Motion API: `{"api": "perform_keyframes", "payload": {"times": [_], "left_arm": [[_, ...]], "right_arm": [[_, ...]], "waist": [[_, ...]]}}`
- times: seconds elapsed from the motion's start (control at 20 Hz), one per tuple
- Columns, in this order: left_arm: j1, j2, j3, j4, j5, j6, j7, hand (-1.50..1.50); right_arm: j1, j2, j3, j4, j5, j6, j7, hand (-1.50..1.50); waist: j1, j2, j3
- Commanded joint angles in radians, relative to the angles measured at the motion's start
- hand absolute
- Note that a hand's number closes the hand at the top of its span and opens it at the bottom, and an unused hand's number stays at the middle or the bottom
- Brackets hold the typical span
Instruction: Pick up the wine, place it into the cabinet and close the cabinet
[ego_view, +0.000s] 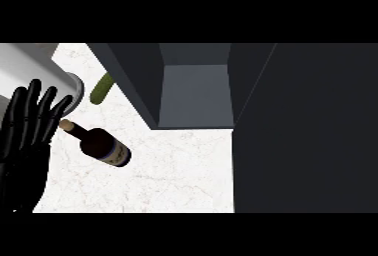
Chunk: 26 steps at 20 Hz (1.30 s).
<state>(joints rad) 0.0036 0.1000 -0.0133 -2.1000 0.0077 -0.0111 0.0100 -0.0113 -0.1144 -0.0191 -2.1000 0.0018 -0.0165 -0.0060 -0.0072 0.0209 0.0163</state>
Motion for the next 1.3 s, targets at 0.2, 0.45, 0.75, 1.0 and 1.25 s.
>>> {"api": "perform_keyframes", "payload": {"times": [0.2, 0.45, 0.75, 1.0, 1.25], "left_arm": [[-0.059, -0.097, -0.175, -0.001, -0.318, 0.261, 0.133, -1.50], [-0.053, -0.099, -0.343, 0.033, -0.139, 0.506, 0.180, -1.50], [-0.156, -0.100, -0.488, 0.103, -0.213, 0.705, 0.239, -1.50], [-0.287, -0.100, -0.586, 0.070, -0.367, 0.813, 0.434, -1.50], [-0.413, -0.100, -0.576, 0.089, -0.453, 0.886, 0.596, -1.50]], "right_arm": [[0.170, 0.019, 0.058, -0.125, -0.035, 0.059, -0.011, -1.50], [0.219, -0.008, 0.173, -0.153, -0.141, 0.171, 0.101, -1.50], [0.230, -0.055, 0.129, -0.363, -0.215, 0.160, 0.302, -1.50], [0.163, -0.031, 0.161, -0.402, -0.183, 0.118, 0.390, -1.50], [0.154, -0.007, 0.201, -0.480, -0.144, 0.070, 0.476, -1.50]], "waist": [[-0.006, -0.024, -0.015], [-0.011, -0.025, -0.016], [-0.001, -0.023, -0.016], [0.004, -0.023, -0.016], [0.001, -0.024, -0.016]]}}
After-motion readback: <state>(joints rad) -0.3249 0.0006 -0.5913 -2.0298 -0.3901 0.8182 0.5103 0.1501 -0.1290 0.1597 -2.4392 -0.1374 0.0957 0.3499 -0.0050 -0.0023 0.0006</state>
